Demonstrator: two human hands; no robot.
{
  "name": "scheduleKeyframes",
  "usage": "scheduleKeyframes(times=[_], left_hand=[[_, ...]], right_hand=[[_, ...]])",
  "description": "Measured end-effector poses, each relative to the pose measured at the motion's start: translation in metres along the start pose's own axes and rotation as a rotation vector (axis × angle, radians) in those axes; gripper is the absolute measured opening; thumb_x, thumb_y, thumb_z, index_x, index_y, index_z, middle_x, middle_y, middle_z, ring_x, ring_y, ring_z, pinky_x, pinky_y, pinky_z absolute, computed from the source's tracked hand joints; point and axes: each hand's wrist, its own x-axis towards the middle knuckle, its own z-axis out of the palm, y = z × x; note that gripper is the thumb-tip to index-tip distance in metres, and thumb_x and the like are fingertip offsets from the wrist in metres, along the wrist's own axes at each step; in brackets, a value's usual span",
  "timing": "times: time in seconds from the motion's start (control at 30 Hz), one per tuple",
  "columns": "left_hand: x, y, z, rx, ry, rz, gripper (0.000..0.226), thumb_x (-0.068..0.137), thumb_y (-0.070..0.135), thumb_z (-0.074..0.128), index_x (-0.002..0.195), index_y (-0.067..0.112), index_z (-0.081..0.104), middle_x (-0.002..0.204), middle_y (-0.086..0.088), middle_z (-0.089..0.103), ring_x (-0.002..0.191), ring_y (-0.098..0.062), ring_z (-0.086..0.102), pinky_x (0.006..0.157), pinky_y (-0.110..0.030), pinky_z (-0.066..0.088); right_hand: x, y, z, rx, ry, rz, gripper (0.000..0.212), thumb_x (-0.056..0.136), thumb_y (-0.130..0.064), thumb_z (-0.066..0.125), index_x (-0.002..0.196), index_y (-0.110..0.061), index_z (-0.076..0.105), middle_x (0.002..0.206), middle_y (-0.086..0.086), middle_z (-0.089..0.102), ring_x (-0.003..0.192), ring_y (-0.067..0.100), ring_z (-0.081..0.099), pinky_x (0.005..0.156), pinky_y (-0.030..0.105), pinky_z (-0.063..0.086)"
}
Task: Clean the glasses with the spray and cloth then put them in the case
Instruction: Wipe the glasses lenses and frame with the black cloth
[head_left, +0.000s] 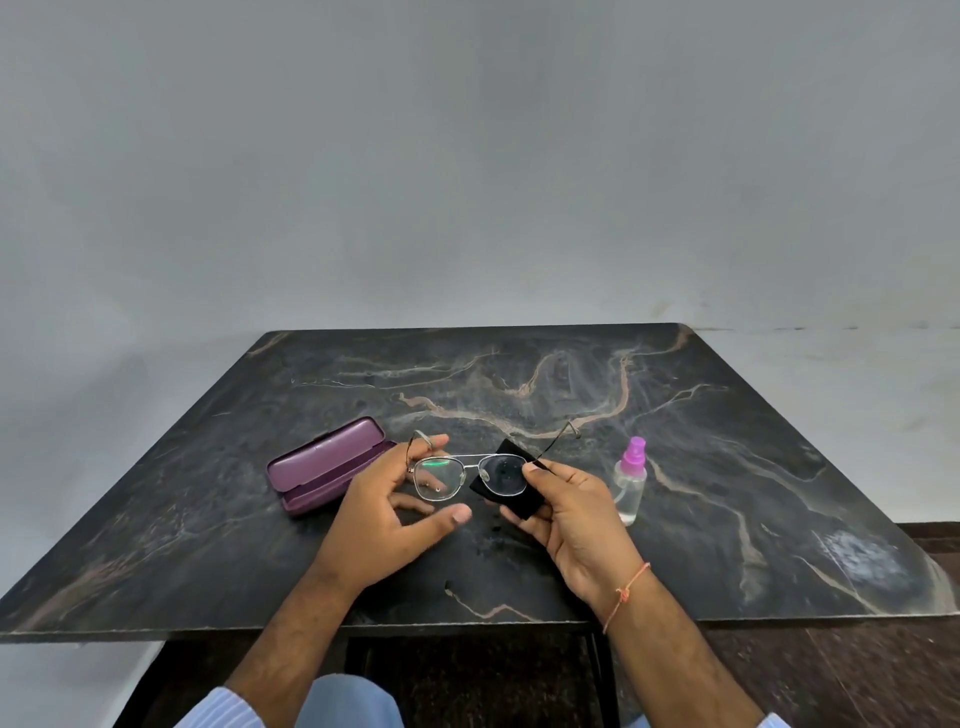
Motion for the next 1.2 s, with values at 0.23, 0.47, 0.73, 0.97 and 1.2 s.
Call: scheduleKeyframes(times=[0.23,0.47,0.73,0.97,1.2], left_hand=[[-0.002,0.006,0.001,0.021,0.046,0.026,0.069,0.075,0.015,0.099,0.137,0.029,0.073,0.106,0.017,0.081,0.095,-0.013,0.083,0.083,-0.022,0.067],[-0.002,0.010,-0.002,0.066,0.025,0.072,0.062,0.073,0.013,0.100,0.130,0.021,0.078,0.114,0.021,0.083,0.101,-0.006,0.082,0.088,-0.018,0.064],[-0.003,0.009,-0.003,0.024,0.060,0.067,0.063,0.074,0.011,0.100,0.132,0.022,0.077,0.118,0.019,0.083,0.106,-0.006,0.081,0.093,-0.018,0.063],[-0.003,0.006,-0.002,0.025,0.107,0.057,0.064,0.075,0.013,0.099,0.135,0.019,0.075,0.119,0.013,0.084,0.104,-0.010,0.082,0.091,-0.028,0.067],[-0.002,0.005,-0.001,0.017,0.102,0.045,0.063,0.075,0.013,0.099,0.133,0.021,0.076,0.117,0.013,0.084,0.103,-0.010,0.083,0.091,-0.028,0.067]], right_hand=[[-0.001,0.002,-0.001,-0.002,-0.009,-0.021,0.020,0.105,-0.005,0.061,0.117,0.009,0.071,0.108,0.025,0.080,0.105,0.041,0.077,0.065,0.028,0.066],[-0.008,0.006,-0.009,-0.016,-0.140,-0.114,0.021,0.106,-0.011,0.058,0.117,0.000,0.073,0.117,0.024,0.079,0.102,0.030,0.080,0.084,0.043,0.066],[-0.008,0.004,-0.009,-0.039,-0.222,-0.033,0.037,0.096,-0.029,0.063,0.117,0.000,0.074,0.120,0.029,0.077,0.107,0.037,0.079,0.095,0.055,0.062],[-0.006,0.009,-0.008,-0.027,-0.086,-0.188,0.017,0.100,-0.011,0.067,0.103,-0.001,0.081,0.112,0.025,0.080,0.105,0.033,0.079,0.085,0.039,0.068],[-0.007,0.004,-0.008,-0.074,-0.149,-0.125,0.023,0.100,-0.015,0.064,0.113,-0.002,0.077,0.116,0.024,0.079,0.106,0.033,0.080,0.088,0.047,0.066]])
